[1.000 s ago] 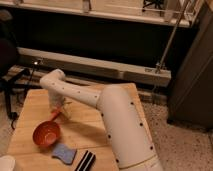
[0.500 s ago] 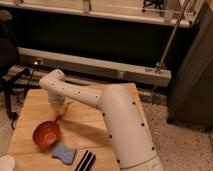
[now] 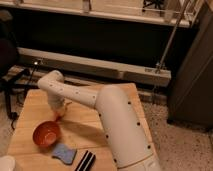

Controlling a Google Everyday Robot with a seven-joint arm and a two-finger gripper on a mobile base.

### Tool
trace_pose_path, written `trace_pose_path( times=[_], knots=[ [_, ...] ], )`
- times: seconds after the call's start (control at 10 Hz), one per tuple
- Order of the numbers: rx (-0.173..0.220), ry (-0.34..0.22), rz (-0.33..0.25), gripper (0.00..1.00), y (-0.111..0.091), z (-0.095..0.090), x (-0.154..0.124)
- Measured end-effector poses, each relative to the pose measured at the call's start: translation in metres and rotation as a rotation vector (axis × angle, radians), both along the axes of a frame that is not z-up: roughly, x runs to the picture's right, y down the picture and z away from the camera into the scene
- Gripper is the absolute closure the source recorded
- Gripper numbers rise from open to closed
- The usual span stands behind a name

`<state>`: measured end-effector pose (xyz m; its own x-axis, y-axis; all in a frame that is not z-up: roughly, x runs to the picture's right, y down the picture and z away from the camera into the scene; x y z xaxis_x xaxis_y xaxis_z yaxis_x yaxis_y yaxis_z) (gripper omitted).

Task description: Place the pepper on the white sponge

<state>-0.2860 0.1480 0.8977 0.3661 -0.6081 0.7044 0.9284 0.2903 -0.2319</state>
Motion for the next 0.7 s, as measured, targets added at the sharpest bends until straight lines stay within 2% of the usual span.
trace_pose_path(
  times=[0.1,0.3,0.4,0.5,0.7],
  knots=[
    [-0.003,0.022,0.0,1.0,0.0,0.002,0.014],
    [0.015,0.087,0.018,1.0,-0.006,0.003,0.064],
    [0.036,0.115,0.024,1.0,-0.014,-0.007,0.09],
    [0.055,0.116,0.024,1.0,-0.019,-0.021,0.1],
    [0.087,0.07,-0.032,1.0,-0.017,-0.062,0.096]
  ],
)
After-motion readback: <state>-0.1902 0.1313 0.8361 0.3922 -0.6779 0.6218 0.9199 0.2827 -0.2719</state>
